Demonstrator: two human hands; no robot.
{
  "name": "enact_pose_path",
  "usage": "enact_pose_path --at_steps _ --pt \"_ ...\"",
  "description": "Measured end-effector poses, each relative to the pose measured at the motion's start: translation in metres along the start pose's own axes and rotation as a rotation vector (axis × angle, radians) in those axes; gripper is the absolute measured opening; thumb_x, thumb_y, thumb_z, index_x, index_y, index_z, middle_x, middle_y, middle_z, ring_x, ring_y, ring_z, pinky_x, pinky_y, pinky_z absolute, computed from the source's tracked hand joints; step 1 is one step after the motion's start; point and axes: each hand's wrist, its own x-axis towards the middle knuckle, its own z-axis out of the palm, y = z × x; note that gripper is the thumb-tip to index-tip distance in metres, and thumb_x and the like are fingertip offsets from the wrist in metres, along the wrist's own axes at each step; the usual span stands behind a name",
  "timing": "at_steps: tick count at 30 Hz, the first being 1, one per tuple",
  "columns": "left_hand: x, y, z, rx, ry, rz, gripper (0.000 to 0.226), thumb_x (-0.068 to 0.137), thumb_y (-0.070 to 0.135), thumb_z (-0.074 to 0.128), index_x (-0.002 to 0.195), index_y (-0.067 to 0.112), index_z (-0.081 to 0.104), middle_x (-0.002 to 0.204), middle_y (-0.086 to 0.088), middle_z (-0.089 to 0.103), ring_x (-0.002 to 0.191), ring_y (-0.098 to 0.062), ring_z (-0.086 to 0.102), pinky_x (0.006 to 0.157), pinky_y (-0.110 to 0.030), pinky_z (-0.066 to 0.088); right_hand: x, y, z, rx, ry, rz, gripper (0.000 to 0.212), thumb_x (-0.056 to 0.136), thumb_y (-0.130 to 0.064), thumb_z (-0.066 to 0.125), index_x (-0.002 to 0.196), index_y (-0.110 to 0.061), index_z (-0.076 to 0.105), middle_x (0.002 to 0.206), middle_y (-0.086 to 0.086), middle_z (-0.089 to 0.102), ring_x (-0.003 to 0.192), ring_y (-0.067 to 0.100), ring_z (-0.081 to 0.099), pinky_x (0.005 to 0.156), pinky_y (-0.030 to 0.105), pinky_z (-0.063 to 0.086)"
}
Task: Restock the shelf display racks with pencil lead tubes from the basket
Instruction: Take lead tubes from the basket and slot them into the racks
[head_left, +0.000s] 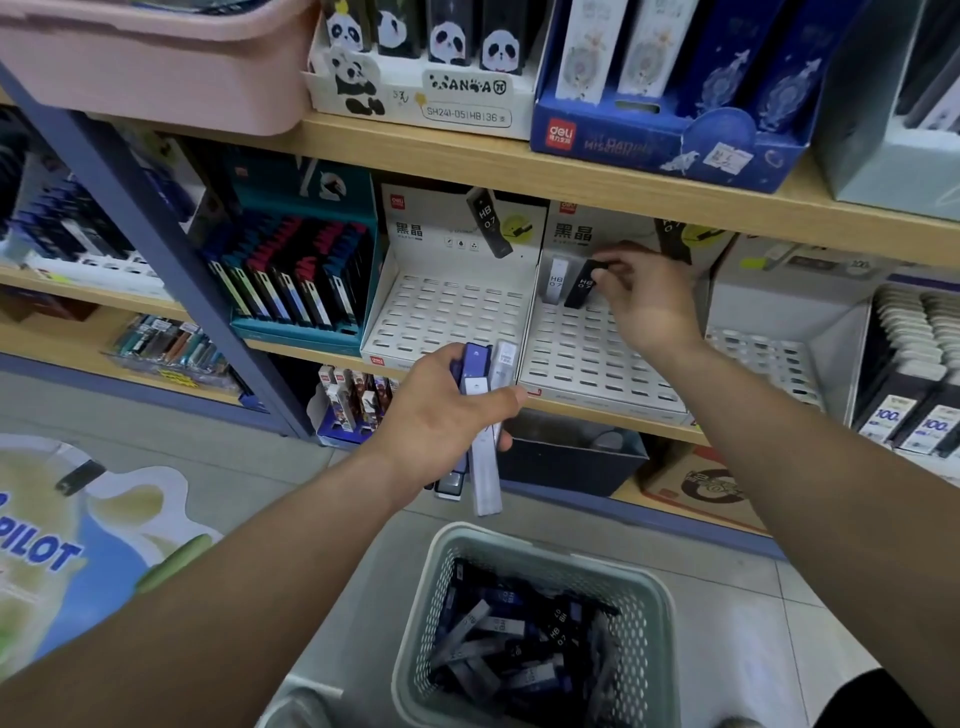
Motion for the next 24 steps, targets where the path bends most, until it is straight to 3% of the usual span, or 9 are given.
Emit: enact_pose_path --at_steps 6,9,12,15,18,20,24 --pt "0.002 -0.001 0.001 -0.023 -0.018 -0.001 0.029 0.087 0.014 0.076 0.109 0.002 0.061 0.102 -0.025 0.07 0.058 -0.019 0.066 0.059 -0.021 0.056 0.002 0.001 0.009 -0.217 0.03 -0.146 0.033 0.101 -0.012 0.049 0.13 -0.012 0.064 0.124 0.015 0.068 0.111 0.034 0.063 0.099 0.035 0.048" --pt "0.002 -0.001 0.0 -0.025 -0.013 0.003 0.029 0.087 0.014 0.076 0.109 0.001 0.061 0.1 -0.025 0.07 0.058 -0.02 0.066 0.059 -0.022 0.056 -0.001 0.004 0.009 -0.233 -0.023 -0.117 0.038 0.099 -0.016 0.052 0.136 -0.015 0.06 0.126 0.015 0.066 0.109 0.032 0.063 0.098 0.038 0.05" --pt "0.001 -0.001 -0.002 -0.041 -0.013 0.001 0.031 0.087 0.012 0.076 0.111 -0.001 0.06 0.1 -0.025 0.07 0.057 -0.019 0.066 0.058 -0.022 0.056 -0.014 -0.006 0.002 -0.193 -0.024 -0.089 0.044 0.096 -0.02 0.057 0.14 -0.017 0.054 0.113 0.007 0.064 0.095 0.024 0.063 0.088 0.036 0.053" --pt "0.0 -0.001 -0.001 -0.055 -0.029 0.005 0.031 0.087 0.011 0.076 0.111 -0.001 0.059 0.094 -0.024 0.07 0.057 -0.02 0.066 0.058 -0.024 0.055 -0.045 -0.034 -0.009 0.024 -0.092 -0.026 0.028 0.096 -0.023 0.061 0.124 -0.023 0.064 0.099 -0.005 0.067 0.085 0.011 0.065 0.08 0.033 0.056" --pt "-0.003 0.001 0.002 -0.076 -0.067 0.019 0.028 0.088 0.008 0.074 0.111 0.002 0.06 0.091 -0.019 0.069 0.057 -0.021 0.068 0.059 -0.028 0.057 -0.081 -0.071 -0.019 0.485 -0.324 0.156 0.013 0.097 -0.021 0.062 0.106 -0.022 0.07 0.088 0.004 0.072 0.076 0.015 0.07 0.069 0.031 0.059" --pt "-0.007 0.003 0.005 -0.089 -0.1 0.037 0.026 0.089 0.006 0.073 0.111 0.001 0.061 0.089 -0.015 0.069 0.057 -0.022 0.068 0.059 -0.03 0.058 -0.095 -0.085 -0.021 0.576 -0.403 0.204 0.013 0.095 -0.021 0.065 0.107 -0.017 0.07 0.087 0.009 0.071 0.071 0.017 0.07 0.065 0.029 0.059" --pt "-0.013 0.005 0.01 -0.099 -0.135 0.062 0.025 0.09 0.004 0.07 0.113 0.001 0.06 0.084 -0.011 0.069 0.056 -0.023 0.068 0.057 -0.029 0.058 -0.104 -0.09 -0.025 0.658 -0.418 0.29 0.015 0.09 -0.011 0.071 0.103 -0.009 0.064 0.073 0.002 0.068 0.069 0.023 0.07 0.073 0.042 0.062"
